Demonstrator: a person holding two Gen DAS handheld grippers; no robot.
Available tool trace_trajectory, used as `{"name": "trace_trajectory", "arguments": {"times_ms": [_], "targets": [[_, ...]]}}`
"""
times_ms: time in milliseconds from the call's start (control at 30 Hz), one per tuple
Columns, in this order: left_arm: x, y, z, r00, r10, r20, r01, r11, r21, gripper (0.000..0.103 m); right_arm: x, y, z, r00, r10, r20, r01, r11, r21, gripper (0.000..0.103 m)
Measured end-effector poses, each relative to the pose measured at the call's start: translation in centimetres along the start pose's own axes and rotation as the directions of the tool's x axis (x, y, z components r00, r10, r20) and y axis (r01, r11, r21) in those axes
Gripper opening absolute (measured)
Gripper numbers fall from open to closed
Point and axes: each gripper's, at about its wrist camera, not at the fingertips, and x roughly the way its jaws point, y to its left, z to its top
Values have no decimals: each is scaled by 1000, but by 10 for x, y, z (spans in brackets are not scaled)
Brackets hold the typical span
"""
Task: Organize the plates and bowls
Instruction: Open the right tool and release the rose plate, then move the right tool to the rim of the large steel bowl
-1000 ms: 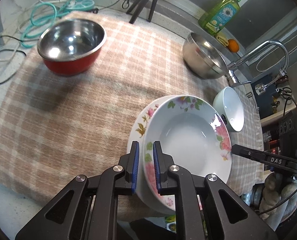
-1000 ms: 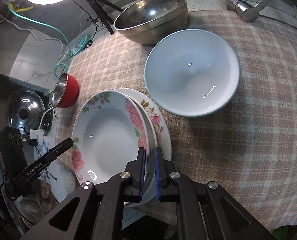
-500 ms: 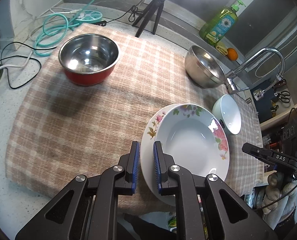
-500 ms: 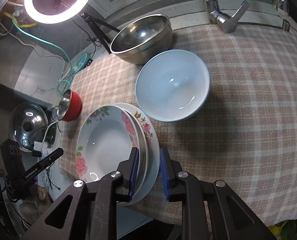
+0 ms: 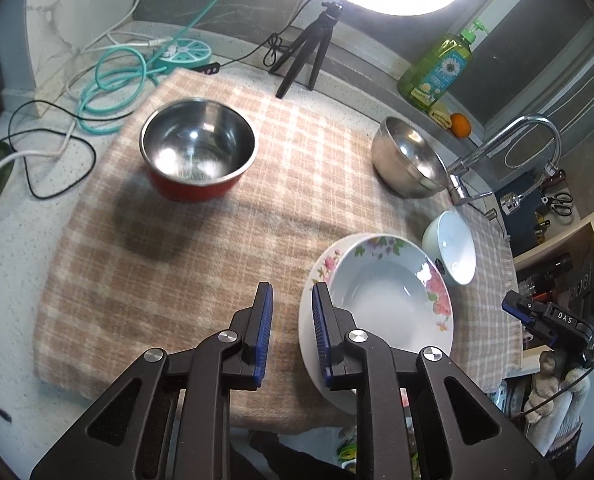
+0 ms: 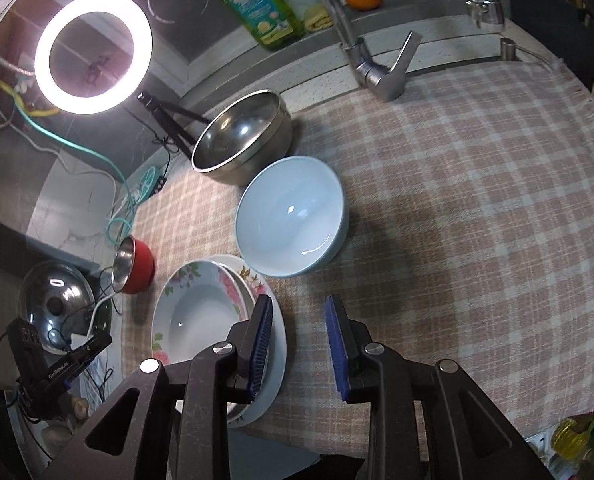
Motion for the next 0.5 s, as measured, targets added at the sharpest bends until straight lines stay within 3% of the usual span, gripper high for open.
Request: {"name": "trace_trajectory", "arguments": {"times_ms": [233,367,500], "targets": [[-2,2,23,1000,-31,6,30,999,37,18,-9,6,6,999,-14,47,13,1000,26,25],[0,-3,39,998,-56,5,55,996,68,27,-13,12,13,997,-25,76,23,999,30,26],[7,-11,54,997,-82,-4,82,992,101,27,-13,18,19,994,-38,100,35,999,35,32]]}}
